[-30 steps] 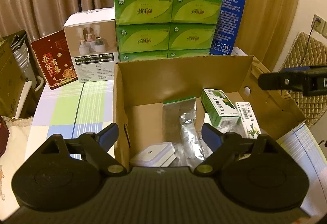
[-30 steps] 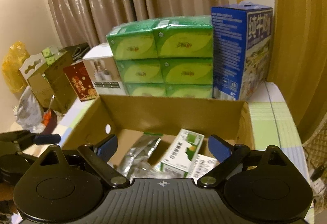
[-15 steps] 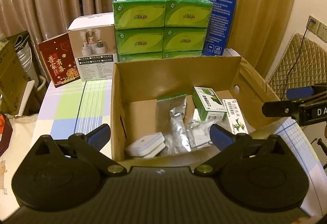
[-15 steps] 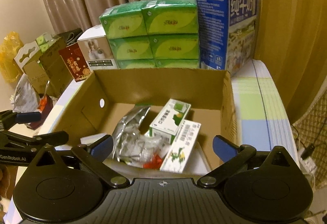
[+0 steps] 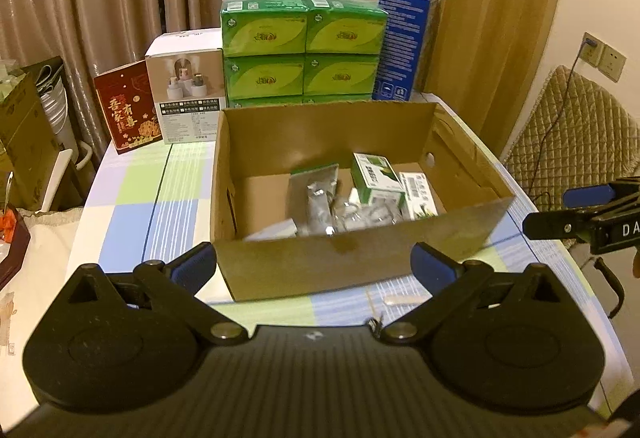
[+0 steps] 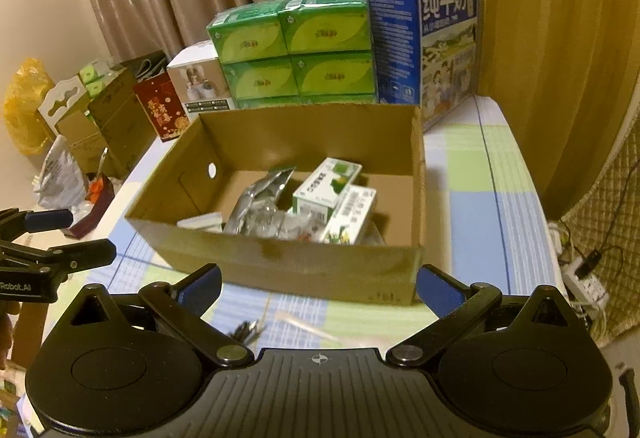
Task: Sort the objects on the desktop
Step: 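Move both grippers out of the box toward the black cable and white spoon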
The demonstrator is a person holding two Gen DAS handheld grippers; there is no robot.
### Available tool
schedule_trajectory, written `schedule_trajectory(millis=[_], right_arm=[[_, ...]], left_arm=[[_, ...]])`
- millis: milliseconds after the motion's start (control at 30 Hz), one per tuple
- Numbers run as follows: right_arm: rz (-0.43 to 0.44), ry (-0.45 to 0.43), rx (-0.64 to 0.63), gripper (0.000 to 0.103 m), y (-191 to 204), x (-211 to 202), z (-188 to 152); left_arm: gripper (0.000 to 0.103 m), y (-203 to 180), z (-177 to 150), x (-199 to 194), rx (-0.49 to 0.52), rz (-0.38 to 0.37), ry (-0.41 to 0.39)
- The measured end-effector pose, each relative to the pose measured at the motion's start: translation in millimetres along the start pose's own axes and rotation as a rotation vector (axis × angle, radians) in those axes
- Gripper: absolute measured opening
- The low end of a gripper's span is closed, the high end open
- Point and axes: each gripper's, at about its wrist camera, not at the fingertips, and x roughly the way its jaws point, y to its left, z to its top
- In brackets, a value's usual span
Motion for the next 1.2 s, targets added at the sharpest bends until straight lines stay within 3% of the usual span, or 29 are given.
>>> schedule_trajectory(millis=[667,1200], right_arm=[[-0.008,0.011,0.072,0.101,-21.6,-71.8,-82.1],[-0.076,0.057,0.020,0.101,-38.8,-65.9,-140.1]], left_arm=[[0.102,-32.3,-65.3,-59.9,-0.014,-0.002,0.027],[0.101,-33.2,-113.2,-43.5,-0.028,-0.056,0.079]])
